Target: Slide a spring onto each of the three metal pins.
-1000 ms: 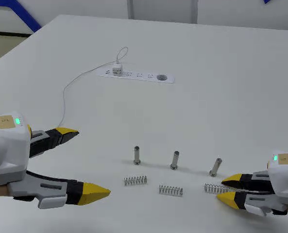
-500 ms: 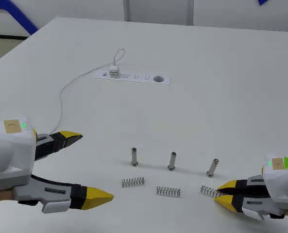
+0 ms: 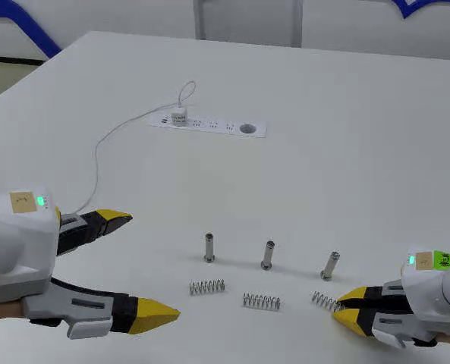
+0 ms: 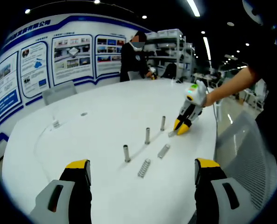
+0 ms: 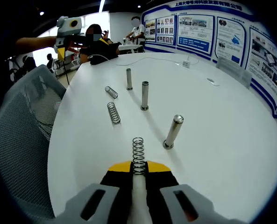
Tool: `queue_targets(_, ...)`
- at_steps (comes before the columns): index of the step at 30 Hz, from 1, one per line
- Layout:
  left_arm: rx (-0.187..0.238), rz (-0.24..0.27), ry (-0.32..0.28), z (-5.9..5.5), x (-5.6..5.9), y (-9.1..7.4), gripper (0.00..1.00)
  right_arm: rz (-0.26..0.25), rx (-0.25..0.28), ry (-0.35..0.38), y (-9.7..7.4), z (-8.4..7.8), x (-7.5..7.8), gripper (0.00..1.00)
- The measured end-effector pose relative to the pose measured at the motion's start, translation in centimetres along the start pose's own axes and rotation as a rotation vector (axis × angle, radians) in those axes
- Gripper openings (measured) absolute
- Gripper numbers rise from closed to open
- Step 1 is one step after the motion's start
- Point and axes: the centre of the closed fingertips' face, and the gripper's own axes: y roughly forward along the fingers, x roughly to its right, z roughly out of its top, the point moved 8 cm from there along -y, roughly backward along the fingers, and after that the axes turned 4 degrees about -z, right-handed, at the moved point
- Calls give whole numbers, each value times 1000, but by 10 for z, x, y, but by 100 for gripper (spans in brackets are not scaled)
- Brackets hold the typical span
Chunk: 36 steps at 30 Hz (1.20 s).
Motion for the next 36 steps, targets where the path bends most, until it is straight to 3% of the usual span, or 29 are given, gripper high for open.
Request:
queue_targets(7, 4, -16, 9, 1, 2, 4, 94, -14, -23, -10, -4, 4, 3, 10)
queue_targets(24, 51, -46, 14, 6, 2, 11, 94, -11, -6, -41, -24, 33, 4, 10)
queue_targets(27, 73, -49, 0, 10, 2, 16, 92, -12, -6, -58, -27, 39, 3, 10)
queue_targets(36, 93, -84, 50, 25, 10, 32, 92, 7, 8, -144, -42, 68, -5, 10)
